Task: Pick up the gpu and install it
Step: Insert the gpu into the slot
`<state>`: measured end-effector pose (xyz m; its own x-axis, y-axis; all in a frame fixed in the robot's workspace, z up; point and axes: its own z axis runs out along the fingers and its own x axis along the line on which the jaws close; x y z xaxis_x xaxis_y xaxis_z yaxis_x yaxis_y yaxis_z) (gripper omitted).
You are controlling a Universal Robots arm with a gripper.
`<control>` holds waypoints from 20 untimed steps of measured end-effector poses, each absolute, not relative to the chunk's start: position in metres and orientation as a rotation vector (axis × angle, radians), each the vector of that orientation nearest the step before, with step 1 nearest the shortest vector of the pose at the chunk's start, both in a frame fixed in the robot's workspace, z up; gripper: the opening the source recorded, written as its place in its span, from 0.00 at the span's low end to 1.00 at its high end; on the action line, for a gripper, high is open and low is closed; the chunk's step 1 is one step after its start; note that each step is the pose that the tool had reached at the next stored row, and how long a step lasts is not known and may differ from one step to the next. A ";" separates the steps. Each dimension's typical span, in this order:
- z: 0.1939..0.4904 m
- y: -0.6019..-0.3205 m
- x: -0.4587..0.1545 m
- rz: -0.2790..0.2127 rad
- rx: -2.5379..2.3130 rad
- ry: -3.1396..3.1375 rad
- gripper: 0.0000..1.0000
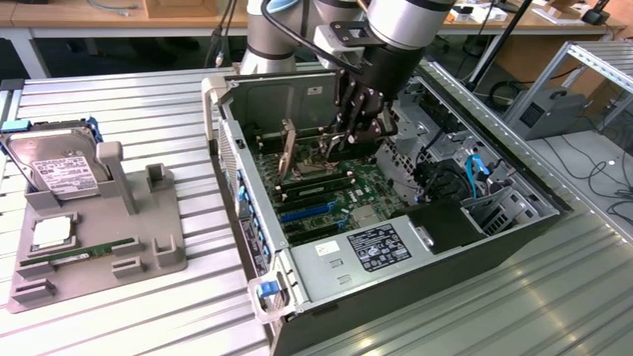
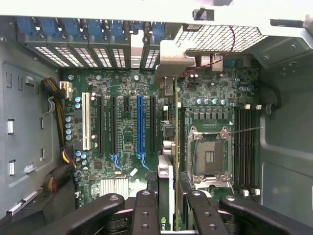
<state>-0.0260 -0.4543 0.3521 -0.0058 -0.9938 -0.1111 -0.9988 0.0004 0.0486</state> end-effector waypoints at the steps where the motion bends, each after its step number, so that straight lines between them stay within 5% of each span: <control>1: 0.352 -0.455 -0.026 0.175 -2.183 2.190 0.27; 20: 0.347 -0.464 -0.026 0.175 -2.183 2.190 0.27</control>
<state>-0.0260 -0.4641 0.3469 -0.0057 -0.9938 -0.1112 -0.9988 0.0003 0.0486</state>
